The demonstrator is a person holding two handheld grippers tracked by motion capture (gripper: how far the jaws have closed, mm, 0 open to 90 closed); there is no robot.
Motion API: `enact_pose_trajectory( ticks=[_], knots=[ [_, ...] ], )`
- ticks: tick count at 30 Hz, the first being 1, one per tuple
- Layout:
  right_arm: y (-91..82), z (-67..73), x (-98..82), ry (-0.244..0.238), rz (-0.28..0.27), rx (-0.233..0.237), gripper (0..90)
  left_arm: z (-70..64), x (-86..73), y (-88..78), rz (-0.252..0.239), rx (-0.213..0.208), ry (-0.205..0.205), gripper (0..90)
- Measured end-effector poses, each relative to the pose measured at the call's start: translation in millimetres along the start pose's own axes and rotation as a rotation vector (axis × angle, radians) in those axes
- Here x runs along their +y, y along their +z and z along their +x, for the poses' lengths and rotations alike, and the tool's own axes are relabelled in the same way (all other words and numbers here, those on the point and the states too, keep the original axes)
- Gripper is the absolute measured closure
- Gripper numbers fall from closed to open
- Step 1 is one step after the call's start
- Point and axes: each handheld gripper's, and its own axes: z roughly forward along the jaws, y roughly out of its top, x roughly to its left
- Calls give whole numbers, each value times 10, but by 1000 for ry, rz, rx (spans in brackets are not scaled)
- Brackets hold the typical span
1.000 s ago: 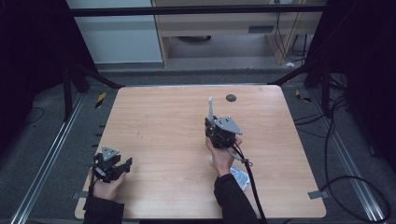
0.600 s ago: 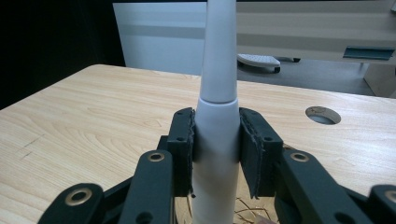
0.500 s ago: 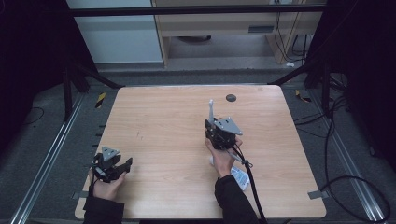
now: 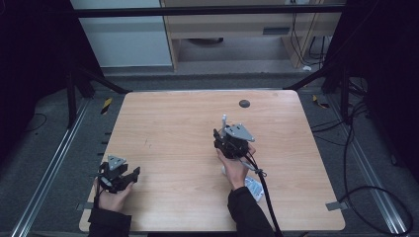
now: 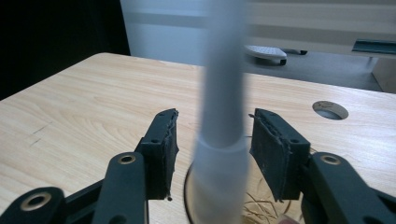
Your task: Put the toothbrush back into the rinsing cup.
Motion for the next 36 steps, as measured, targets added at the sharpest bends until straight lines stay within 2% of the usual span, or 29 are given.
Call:
enact_pose_trajectory(
  ticks=[7, 19, 28, 36],
  knots=[
    [-26, 16, -2, -6, -1, 5, 467, -1, 0, 0, 0, 0, 0, 488],
    [-47, -4, -21, -1, -1, 2, 459, 0, 0, -2, -1, 0, -2, 488],
    [-165, -55, -1, -1, 22, 38, 329, 0, -1, -1, -1, 0, -2, 488],
    [-392, -143, 58, -37, 60, 81, 238, 2, -1, -4, -1, -1, -5, 487]
  ],
)
